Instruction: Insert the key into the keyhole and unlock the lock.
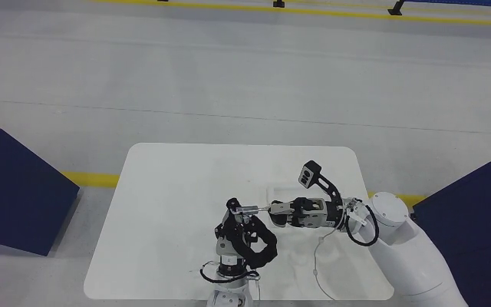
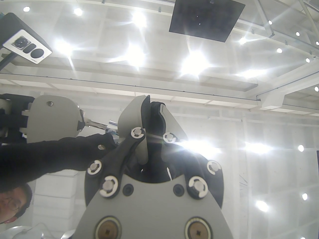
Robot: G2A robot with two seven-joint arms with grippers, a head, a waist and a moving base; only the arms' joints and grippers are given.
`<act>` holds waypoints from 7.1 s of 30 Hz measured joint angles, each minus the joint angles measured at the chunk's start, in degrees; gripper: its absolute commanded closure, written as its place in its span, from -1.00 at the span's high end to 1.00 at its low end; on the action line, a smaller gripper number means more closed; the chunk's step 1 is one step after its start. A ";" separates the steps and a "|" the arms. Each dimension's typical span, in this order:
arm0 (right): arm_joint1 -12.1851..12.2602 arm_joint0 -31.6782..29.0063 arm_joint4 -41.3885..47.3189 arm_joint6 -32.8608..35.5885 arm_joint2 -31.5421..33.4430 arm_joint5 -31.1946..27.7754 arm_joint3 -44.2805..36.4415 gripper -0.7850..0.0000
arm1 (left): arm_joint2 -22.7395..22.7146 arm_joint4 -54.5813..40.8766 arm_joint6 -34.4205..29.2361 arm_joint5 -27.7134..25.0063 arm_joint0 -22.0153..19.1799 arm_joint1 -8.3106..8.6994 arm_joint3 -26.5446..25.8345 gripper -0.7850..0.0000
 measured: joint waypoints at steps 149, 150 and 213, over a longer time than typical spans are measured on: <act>-1.35 0.48 -1.46 5.30 1.68 -1.71 4.02 -1.00 | 1.54 0.42 0.35 -0.45 1.29 0.72 -1.44 -1.00; -1.36 0.51 -1.50 5.40 1.66 -1.68 4.04 -1.00 | 1.53 0.48 0.35 -0.54 1.30 0.71 -1.45 -1.00; 3.18 3.93 26.63 0.73 -8.46 28.44 7.59 -1.00 | -0.45 10.27 -2.91 -3.22 0.33 0.75 0.81 -1.00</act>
